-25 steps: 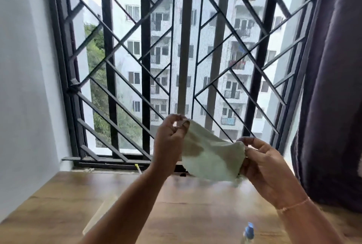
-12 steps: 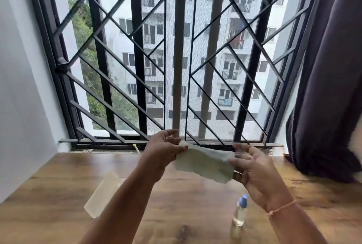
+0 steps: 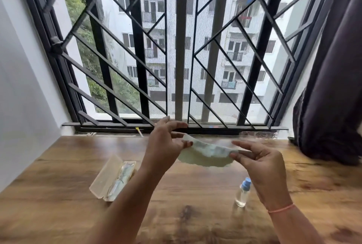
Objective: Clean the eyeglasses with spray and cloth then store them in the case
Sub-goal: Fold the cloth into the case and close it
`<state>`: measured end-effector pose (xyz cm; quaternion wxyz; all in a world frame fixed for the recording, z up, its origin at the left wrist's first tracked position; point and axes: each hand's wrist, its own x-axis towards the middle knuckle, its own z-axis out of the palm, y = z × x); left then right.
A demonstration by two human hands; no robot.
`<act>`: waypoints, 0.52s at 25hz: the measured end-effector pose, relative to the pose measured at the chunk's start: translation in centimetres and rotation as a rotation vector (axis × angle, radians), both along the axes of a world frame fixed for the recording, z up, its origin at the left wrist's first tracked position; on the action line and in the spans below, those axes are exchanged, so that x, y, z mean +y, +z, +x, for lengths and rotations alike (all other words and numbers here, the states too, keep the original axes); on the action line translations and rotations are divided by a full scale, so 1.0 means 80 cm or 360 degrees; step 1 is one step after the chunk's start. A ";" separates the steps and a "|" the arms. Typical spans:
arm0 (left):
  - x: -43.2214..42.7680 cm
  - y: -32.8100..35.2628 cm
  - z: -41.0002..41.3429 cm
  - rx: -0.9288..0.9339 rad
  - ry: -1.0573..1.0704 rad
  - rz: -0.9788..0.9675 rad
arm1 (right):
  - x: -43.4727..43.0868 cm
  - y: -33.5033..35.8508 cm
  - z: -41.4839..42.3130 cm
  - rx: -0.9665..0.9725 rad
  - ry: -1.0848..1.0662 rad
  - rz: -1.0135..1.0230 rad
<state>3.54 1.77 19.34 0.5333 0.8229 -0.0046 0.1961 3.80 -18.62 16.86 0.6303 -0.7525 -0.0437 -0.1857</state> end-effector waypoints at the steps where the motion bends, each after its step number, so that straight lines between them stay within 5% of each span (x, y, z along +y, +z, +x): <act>1: -0.001 0.000 0.000 -0.0019 0.0042 0.0074 | -0.002 0.000 0.000 -0.0056 -0.0031 -0.0042; 6: -0.003 -0.010 -0.001 -0.0028 0.0195 0.0374 | -0.009 -0.006 0.003 -0.0178 -0.0120 -0.0196; 13: -0.007 -0.028 0.002 -0.0111 0.0301 0.0279 | -0.006 -0.011 0.022 -0.0328 -0.0099 -0.0418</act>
